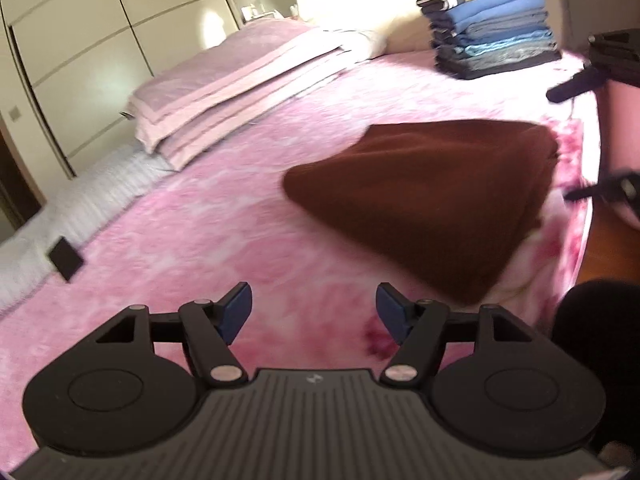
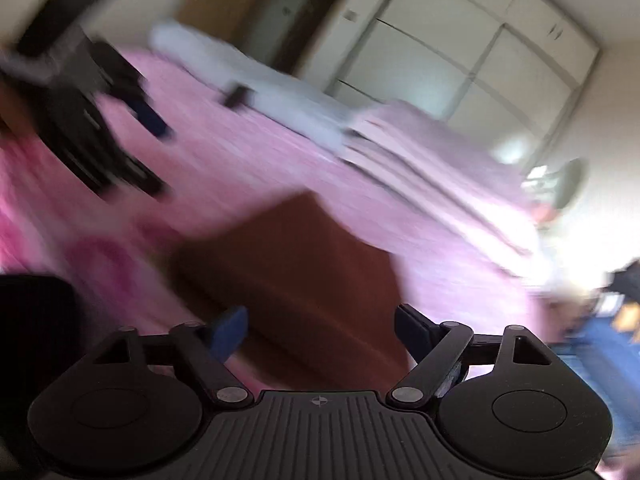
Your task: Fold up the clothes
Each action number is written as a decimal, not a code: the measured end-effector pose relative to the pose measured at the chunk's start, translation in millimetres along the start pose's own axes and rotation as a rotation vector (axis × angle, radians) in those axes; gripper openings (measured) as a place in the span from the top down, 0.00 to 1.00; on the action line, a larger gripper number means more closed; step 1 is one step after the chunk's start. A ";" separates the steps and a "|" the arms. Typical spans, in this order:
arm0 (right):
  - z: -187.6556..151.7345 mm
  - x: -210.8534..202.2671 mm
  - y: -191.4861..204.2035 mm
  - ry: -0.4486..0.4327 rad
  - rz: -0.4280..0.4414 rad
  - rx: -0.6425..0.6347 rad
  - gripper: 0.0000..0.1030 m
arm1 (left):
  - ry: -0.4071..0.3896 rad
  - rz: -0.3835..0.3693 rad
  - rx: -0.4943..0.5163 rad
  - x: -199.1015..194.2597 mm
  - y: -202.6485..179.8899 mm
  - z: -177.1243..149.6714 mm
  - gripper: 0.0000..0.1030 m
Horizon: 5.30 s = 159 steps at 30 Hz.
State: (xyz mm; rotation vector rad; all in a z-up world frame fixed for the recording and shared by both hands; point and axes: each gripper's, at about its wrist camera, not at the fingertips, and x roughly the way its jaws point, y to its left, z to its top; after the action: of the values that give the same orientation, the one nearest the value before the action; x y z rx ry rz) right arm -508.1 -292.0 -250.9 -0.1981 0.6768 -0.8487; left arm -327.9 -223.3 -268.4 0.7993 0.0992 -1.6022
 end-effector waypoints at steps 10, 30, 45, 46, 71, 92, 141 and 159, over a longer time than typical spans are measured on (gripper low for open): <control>41.9 74.0 85.4 0.132 0.101 -0.111 0.21 | -0.054 0.027 0.239 -0.5 10.0 -12.4 0.23; 21.2 21.8 1.5 0.079 0.178 -0.191 0.79 | -0.358 -0.087 1.227 135.9 -48.6 2.9 0.33; -21.3 -20.6 49.7 0.056 0.074 -0.078 0.40 | -0.136 -0.145 1.069 106.4 -48.2 19.6 0.85; -15.7 -21.5 56.6 0.047 0.072 -0.089 0.40 | -0.108 -0.147 1.059 98.9 -49.5 21.6 0.85; -30.7 -23.4 33.1 0.094 -0.033 -0.461 0.73 | -0.168 -0.020 1.057 32.1 -79.9 -2.0 0.83; -31.8 25.3 0.5 -0.139 0.164 -0.477 0.73 | 0.073 0.036 0.860 -26.2 -108.0 -55.2 0.81; -0.8 115.5 -160.1 -0.011 0.280 0.690 0.95 | 0.130 -0.252 -0.291 107.8 113.2 -13.3 0.94; 1.2 71.1 -121.9 -0.012 0.234 0.640 0.32 | 0.061 -0.211 -0.209 69.3 102.2 4.9 0.81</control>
State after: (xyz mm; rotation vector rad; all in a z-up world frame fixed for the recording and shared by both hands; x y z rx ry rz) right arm -550.4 -425.3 -232.4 0.4442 0.3798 -0.7974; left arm -236.3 -306.2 -263.8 0.6925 0.3999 -1.7323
